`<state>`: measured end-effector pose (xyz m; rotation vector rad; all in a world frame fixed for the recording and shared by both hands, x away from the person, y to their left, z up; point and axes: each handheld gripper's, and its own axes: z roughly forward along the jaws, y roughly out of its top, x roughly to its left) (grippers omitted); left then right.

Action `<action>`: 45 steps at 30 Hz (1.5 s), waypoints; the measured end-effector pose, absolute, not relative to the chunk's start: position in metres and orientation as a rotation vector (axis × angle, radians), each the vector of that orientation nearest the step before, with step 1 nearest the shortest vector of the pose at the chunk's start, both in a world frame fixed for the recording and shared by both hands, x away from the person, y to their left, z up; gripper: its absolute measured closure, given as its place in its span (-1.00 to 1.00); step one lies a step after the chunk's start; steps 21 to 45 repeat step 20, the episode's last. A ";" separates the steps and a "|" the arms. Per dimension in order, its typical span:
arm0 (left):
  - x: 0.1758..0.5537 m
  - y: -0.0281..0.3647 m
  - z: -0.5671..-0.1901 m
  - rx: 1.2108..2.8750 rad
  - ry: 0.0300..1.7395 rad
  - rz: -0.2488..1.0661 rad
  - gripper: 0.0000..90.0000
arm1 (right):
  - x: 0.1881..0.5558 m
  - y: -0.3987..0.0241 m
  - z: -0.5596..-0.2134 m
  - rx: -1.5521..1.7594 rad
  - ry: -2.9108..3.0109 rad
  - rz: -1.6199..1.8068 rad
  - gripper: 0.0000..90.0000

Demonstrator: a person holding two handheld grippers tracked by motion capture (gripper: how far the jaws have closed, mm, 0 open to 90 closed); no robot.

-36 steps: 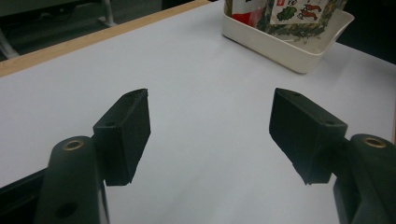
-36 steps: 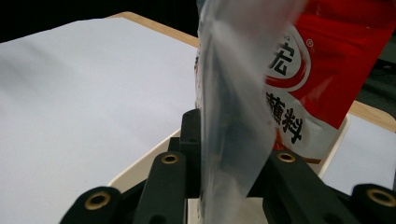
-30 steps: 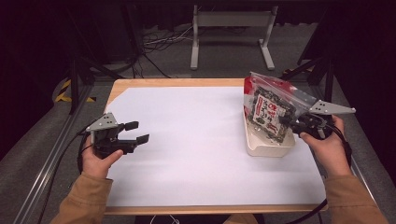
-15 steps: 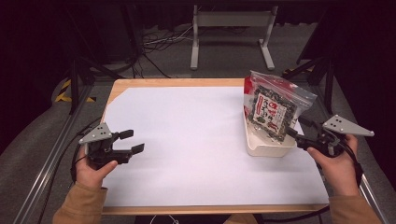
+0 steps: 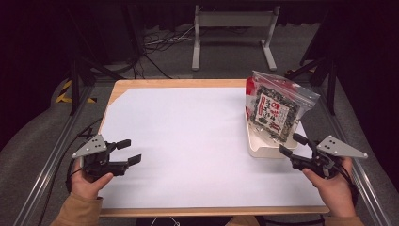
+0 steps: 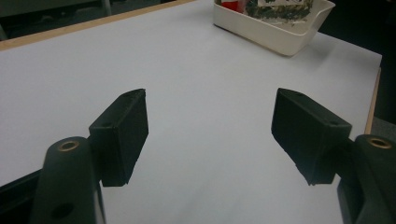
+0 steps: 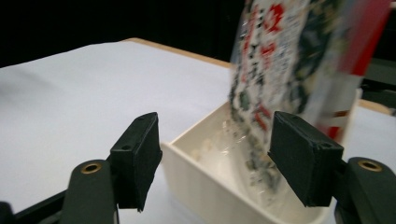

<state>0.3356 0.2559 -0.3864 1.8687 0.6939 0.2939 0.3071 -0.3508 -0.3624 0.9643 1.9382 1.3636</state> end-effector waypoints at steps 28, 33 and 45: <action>0.330 0.256 -0.401 1.877 0.667 0.306 -0.39 | 0.309 -0.320 -0.400 0.862 2.092 1.436 -0.29; 0.330 0.256 -0.401 1.877 0.667 0.306 -0.39 | 0.309 -0.320 -0.400 0.862 2.092 1.436 -0.29; 0.330 0.256 -0.401 1.877 0.667 0.306 -0.39 | 0.309 -0.320 -0.400 0.862 2.092 1.436 -0.29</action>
